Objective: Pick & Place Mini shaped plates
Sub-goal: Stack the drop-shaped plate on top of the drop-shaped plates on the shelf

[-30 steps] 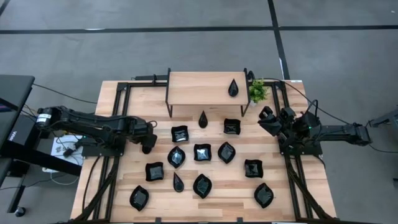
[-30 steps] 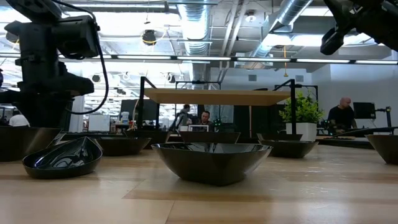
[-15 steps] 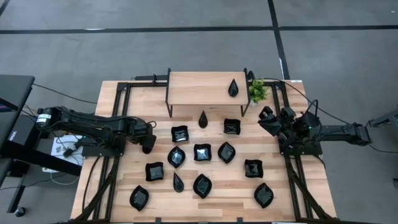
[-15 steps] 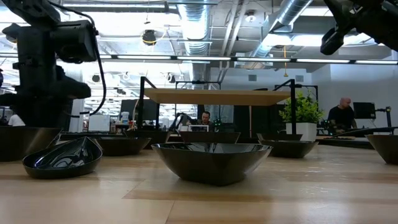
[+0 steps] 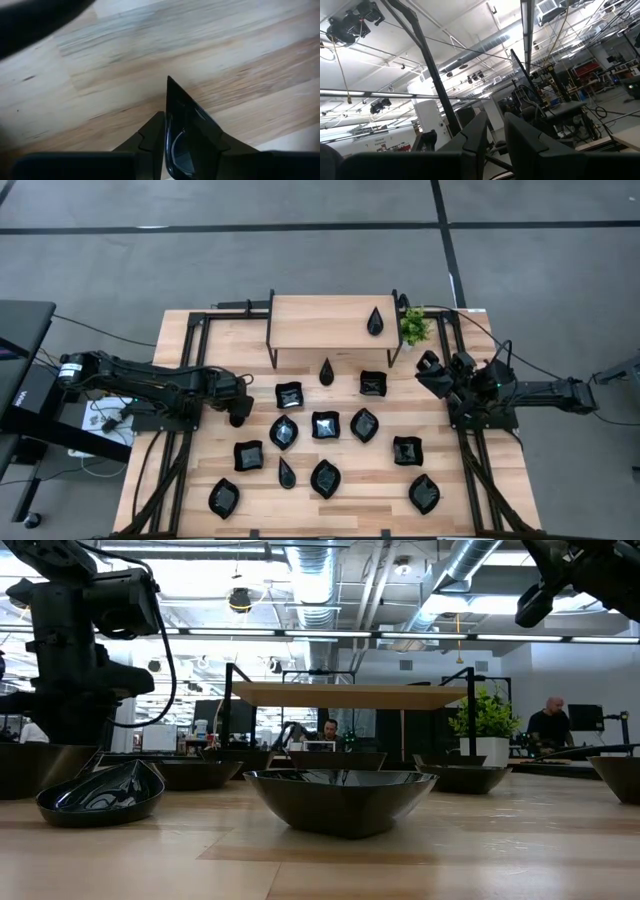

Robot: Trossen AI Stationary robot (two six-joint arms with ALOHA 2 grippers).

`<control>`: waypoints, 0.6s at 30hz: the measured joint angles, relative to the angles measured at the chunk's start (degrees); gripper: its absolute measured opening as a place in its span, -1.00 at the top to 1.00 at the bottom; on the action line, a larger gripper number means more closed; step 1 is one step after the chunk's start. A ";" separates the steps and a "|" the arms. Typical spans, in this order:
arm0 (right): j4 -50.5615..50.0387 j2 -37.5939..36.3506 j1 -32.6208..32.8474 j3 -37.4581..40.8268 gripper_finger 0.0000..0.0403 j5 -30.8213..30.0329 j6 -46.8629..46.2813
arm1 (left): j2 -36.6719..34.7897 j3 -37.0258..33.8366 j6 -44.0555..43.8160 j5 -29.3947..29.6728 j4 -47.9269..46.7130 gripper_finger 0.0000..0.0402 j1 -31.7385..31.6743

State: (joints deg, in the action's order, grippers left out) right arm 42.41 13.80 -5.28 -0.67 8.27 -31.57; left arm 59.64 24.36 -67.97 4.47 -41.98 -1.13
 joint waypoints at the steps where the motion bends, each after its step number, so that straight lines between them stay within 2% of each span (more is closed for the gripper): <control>1: 0.00 0.00 -0.02 0.00 0.69 -0.34 0.00 | 0.00 0.00 -0.02 0.00 0.05 0.62 0.00; 18: 0.00 0.00 -0.02 0.00 0.69 -0.67 0.00 | 0.00 0.00 -0.04 0.00 0.05 0.63 0.00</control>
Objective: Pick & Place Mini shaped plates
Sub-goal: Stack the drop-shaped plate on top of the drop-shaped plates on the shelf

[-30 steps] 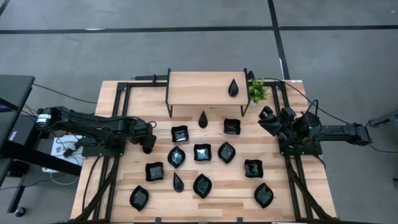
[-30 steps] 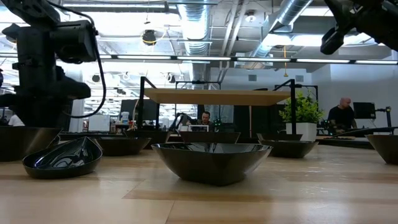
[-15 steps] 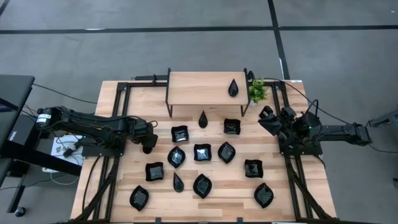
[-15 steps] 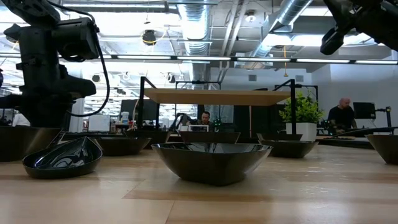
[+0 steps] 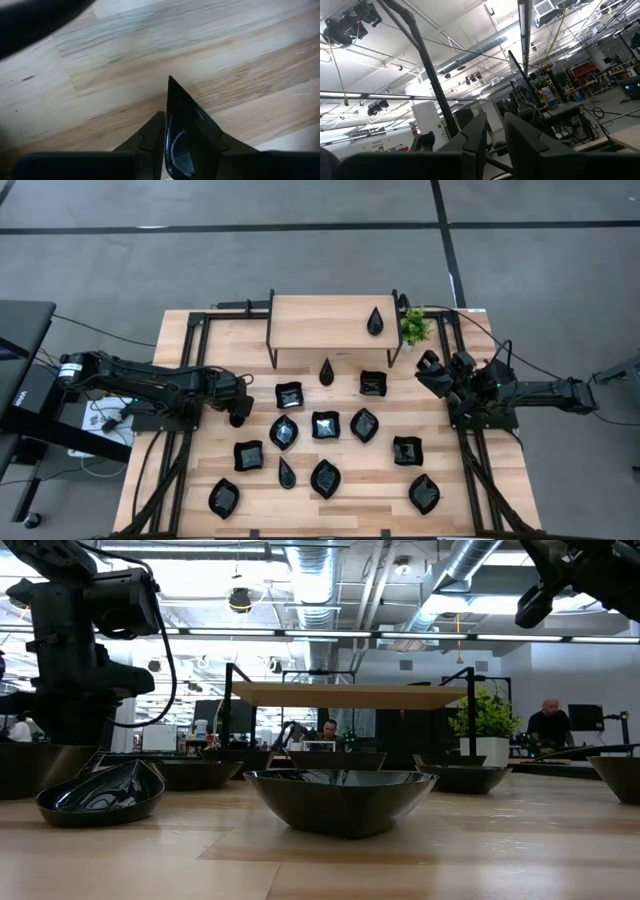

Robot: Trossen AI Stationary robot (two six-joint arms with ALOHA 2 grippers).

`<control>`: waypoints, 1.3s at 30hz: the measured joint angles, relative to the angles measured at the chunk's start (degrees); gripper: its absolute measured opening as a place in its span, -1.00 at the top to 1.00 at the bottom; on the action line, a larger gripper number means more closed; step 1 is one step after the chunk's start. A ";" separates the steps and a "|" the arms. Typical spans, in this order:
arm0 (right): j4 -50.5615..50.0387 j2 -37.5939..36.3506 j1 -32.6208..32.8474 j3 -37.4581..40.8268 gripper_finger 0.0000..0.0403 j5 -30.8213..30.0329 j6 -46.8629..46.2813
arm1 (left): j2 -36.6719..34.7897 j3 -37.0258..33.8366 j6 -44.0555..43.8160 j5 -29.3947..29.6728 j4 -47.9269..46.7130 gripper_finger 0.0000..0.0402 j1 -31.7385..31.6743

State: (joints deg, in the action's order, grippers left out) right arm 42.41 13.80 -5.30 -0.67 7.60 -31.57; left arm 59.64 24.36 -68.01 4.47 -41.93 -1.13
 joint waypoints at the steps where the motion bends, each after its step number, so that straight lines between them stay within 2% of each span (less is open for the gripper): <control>1: 0.00 0.00 0.01 0.00 0.69 0.00 0.00 | 0.00 0.00 0.00 0.00 0.00 0.64 0.00; 13: -0.02 0.00 0.02 0.00 0.69 -0.02 0.00 | -0.02 0.06 0.02 0.02 0.26 0.96 0.00; 23: -0.02 0.00 0.00 0.00 0.69 -0.03 0.00 | -0.47 0.07 0.09 -0.08 0.85 0.96 0.00; 29: 0.00 0.00 0.01 0.00 0.69 -0.07 -1.11 | -6.55 0.07 0.06 -0.20 2.29 0.96 0.00; 33: 0.47 0.00 0.02 0.00 0.69 -0.17 -1.55 | -12.26 0.07 0.04 -0.05 6.15 0.97 0.00; 39: 2.93 0.00 0.00 -0.02 0.69 -1.81 -7.15 | -16.19 0.07 0.12 2.07 19.84 0.97 0.00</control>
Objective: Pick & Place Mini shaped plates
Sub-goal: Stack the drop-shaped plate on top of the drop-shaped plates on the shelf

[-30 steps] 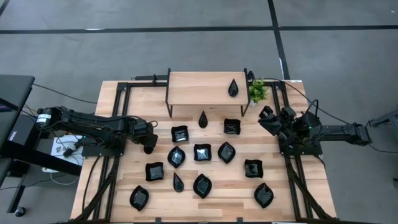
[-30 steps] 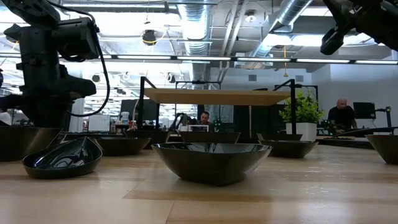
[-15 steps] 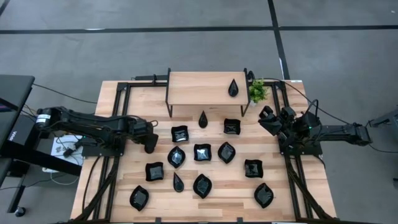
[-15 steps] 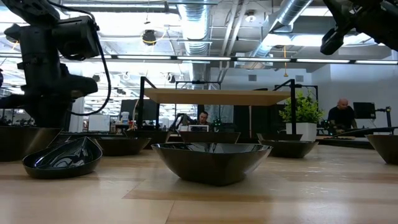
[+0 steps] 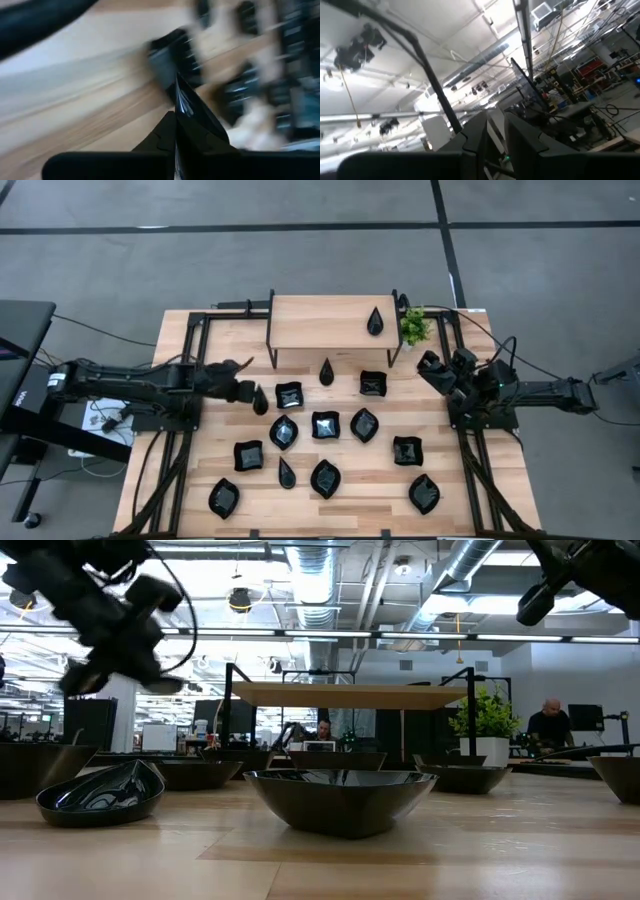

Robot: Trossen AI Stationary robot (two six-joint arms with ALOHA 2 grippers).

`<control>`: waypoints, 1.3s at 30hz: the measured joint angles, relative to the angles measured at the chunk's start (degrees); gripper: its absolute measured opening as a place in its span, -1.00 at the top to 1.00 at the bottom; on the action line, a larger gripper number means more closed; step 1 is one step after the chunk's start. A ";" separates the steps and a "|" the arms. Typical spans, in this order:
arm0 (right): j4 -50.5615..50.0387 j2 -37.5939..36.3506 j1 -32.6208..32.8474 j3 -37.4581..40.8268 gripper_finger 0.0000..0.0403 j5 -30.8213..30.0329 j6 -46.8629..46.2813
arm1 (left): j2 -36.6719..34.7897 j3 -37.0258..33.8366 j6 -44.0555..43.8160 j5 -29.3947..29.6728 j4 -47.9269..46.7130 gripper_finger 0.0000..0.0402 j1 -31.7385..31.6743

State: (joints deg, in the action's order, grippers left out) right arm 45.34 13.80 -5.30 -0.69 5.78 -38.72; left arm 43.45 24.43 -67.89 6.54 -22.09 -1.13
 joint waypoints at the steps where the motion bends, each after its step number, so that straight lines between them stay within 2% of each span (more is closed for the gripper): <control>1: 0.44 0.00 0.02 0.01 0.69 -0.73 -0.20 | 0.09 0.00 0.10 0.45 2.83 0.97 0.00; 8: 1.62 0.00 -0.02 0.00 0.69 -10.31 0.07 | 4.04 0.00 1.60 0.95 18.18 0.97 0.00; 11: 1.67 0.00 -0.02 0.00 0.69 -10.33 0.09 | 7.27 1.43 2.86 0.95 21.40 0.97 0.01; 15: 1.78 0.06 0.51 -1.33 0.69 -10.09 0.70 | 12.97 7.86 7.40 1.03 22.17 0.97 0.04; 20: 0.64 0.04 2.16 -5.21 0.69 -9.07 6.78 | 20.41 18.87 15.13 2.76 22.33 0.97 0.04; 22: -4.19 0.03 3.01 -7.91 0.69 -8.40 8.39 | 23.21 22.84 18.07 3.58 22.35 0.97 0.04; 27: -27.30 3.43 5.42 -17.71 0.69 -8.69 8.74 | 29.52 30.42 23.14 5.10 22.10 0.97 -0.10; 35: -44.55 19.19 7.22 -34.36 0.69 -10.59 13.48 | 37.35 37.87 28.70 6.28 22.04 0.97 -1.78; 39: -51.89 28.28 7.21 -42.46 0.69 -13.83 16.32 | 39.45 40.43 32.03 7.59 21.97 0.97 -2.51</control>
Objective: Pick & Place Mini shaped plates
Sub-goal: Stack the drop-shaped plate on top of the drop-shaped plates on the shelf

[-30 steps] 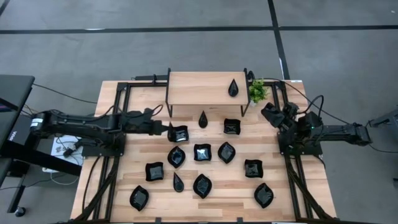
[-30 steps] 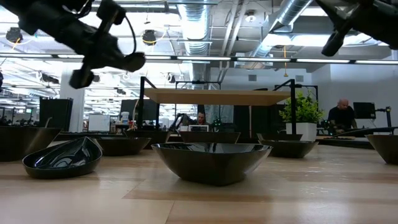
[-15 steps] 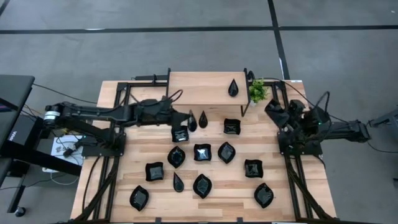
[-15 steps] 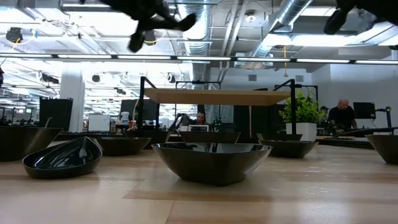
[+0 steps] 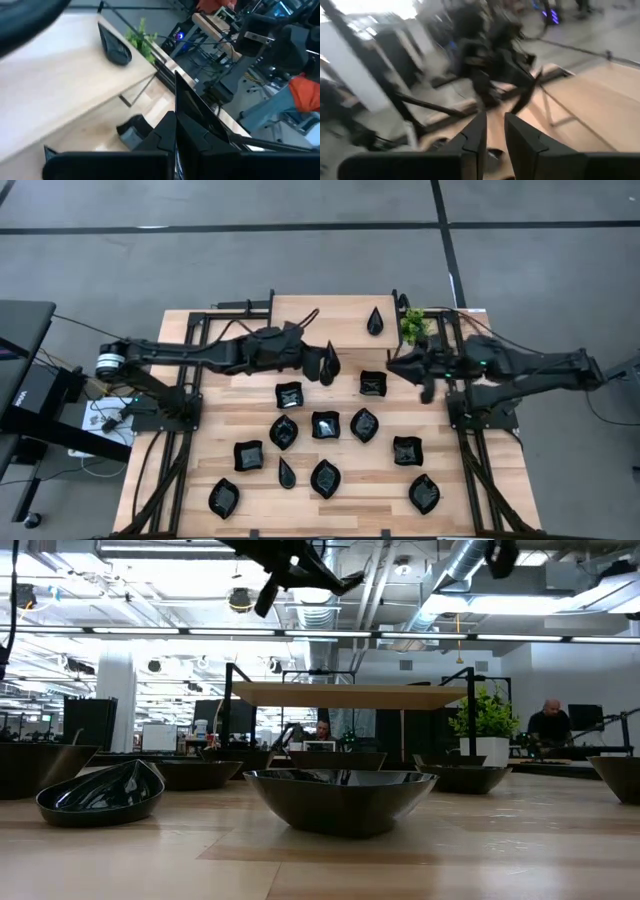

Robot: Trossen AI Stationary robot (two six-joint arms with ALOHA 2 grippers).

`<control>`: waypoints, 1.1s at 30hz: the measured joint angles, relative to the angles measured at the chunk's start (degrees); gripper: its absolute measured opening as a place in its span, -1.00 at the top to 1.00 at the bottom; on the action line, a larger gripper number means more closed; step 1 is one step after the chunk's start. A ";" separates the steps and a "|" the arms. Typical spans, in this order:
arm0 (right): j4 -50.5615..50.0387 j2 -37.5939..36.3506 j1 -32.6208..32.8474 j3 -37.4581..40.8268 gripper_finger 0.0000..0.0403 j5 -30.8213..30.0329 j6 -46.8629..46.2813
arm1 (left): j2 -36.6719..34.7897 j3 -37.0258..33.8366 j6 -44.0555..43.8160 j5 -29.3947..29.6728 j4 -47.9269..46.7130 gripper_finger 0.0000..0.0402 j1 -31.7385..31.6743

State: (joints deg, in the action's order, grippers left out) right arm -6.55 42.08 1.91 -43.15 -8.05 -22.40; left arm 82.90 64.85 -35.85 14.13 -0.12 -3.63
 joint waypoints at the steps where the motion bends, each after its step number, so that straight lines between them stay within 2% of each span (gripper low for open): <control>1: -1.57 2.16 -0.04 -1.87 0.69 -0.93 0.30 | 0.13 0.39 0.75 0.34 0.03 0.97 -0.17; 5: -6.09 10.63 -0.04 -8.69 0.69 -2.99 0.53 | 0.04 0.77 3.04 3.47 0.14 0.97 -0.84; 9: -9.52 17.21 -0.13 -14.97 0.69 -4.55 1.57 | 0.04 0.77 3.91 4.12 0.18 0.97 -1.32; 13: -13.10 22.73 -0.17 -20.28 0.69 -9.85 4.03 | 0.04 0.77 4.14 5.14 0.16 0.97 -1.06; 21: -20.58 30.34 0.37 -30.40 0.69 -18.79 9.48 | 0.04 0.77 7.31 9.22 0.18 0.97 -0.92; 25: -23.54 32.94 0.29 -33.74 0.67 -20.03 10.64 | 0.02 0.77 9.01 11.28 0.18 0.97 -0.92; 33: -24.82 35.21 -0.91 -36.22 0.52 -22.17 12.49 | -0.03 0.77 9.11 11.36 0.20 0.97 -0.49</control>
State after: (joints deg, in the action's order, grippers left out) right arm -31.37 77.30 1.00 -79.37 -30.22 -9.91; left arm 82.87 65.63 -26.75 25.49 0.08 -4.12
